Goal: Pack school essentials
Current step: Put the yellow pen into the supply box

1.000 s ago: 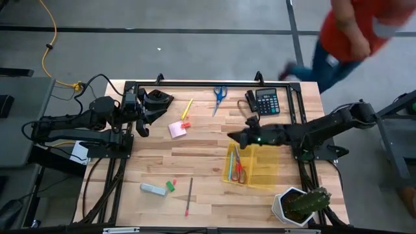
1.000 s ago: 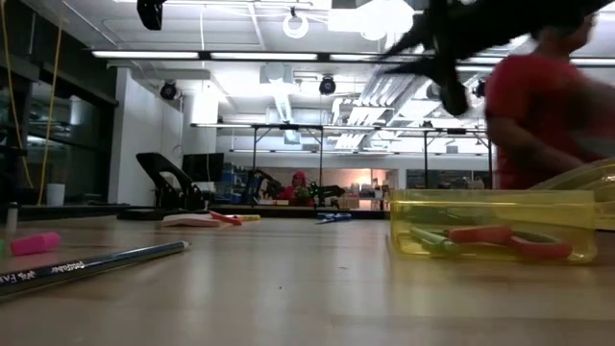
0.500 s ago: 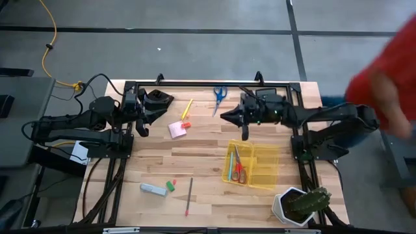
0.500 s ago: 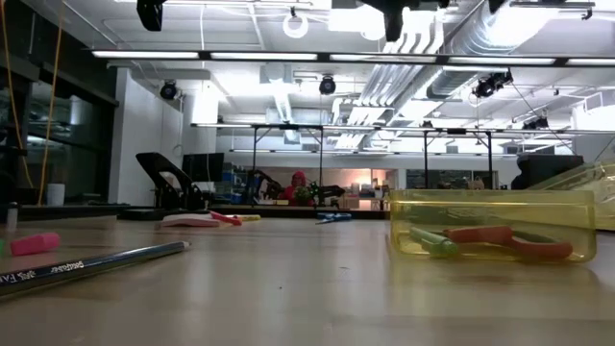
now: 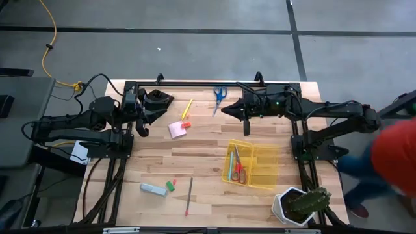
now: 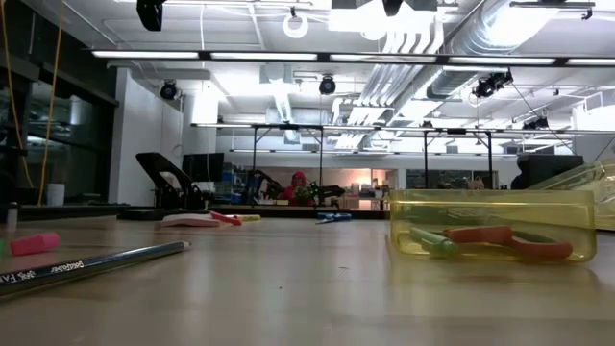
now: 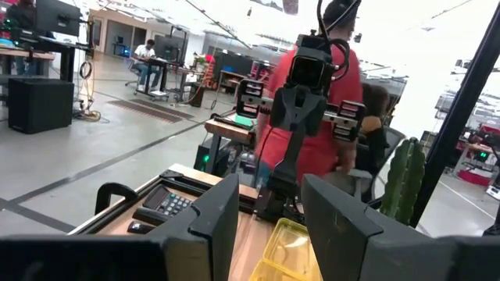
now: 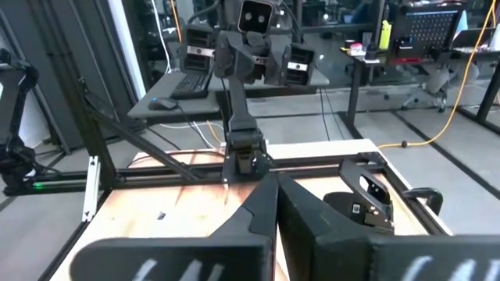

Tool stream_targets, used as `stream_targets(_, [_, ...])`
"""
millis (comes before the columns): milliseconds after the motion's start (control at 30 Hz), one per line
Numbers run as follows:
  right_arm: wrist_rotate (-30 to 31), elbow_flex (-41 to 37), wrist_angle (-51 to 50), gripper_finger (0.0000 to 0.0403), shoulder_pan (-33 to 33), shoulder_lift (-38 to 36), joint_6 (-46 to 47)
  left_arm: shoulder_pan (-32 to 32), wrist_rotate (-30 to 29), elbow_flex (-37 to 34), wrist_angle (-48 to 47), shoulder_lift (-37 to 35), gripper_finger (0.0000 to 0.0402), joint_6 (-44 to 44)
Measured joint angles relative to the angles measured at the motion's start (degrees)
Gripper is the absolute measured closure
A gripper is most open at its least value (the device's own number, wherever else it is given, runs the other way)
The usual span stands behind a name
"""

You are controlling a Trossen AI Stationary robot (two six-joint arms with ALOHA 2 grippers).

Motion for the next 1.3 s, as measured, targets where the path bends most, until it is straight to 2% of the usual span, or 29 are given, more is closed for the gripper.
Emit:
stream_targets(233, [0.0,0.0,0.0,0.0402,0.0,0.0,0.2,0.0,-0.2,0.0,0.1,0.5,0.0271,0.0])
stream_targets(367, [0.0,0.0,0.0,0.0403,0.0,0.0,1.4,0.3,-5.9,3.6,-4.8,5.6,0.0264,-2.6])
stream_targets(600, [0.0,-0.1,0.0,0.0403,0.0,0.0,1.5,8.0,-11.0,15.7,-25.3,24.9,0.0229,-6.5])
stream_targets(700, [0.0,-0.1,0.0,0.0403,0.0,0.0,1.5,11.6,-13.4,18.9,-30.4,34.4,0.0212,-7.8])
stream_targets(900, [0.9,-0.1,0.0,0.0403,0.0,0.0,3.0,16.6,-11.0,23.8,-31.9,51.6,0.0196,-9.1])
stream_targets(1067, [1.0,-0.1,0.0,0.0403,0.0,0.0,3.1,19.4,-11.5,29.6,-31.8,63.9,0.0195,-8.4])
stream_targets(1300, [1.0,-0.1,0.0,0.0403,0.0,0.0,3.8,22.0,-9.3,35.5,-33.6,74.0,0.0195,-8.0])
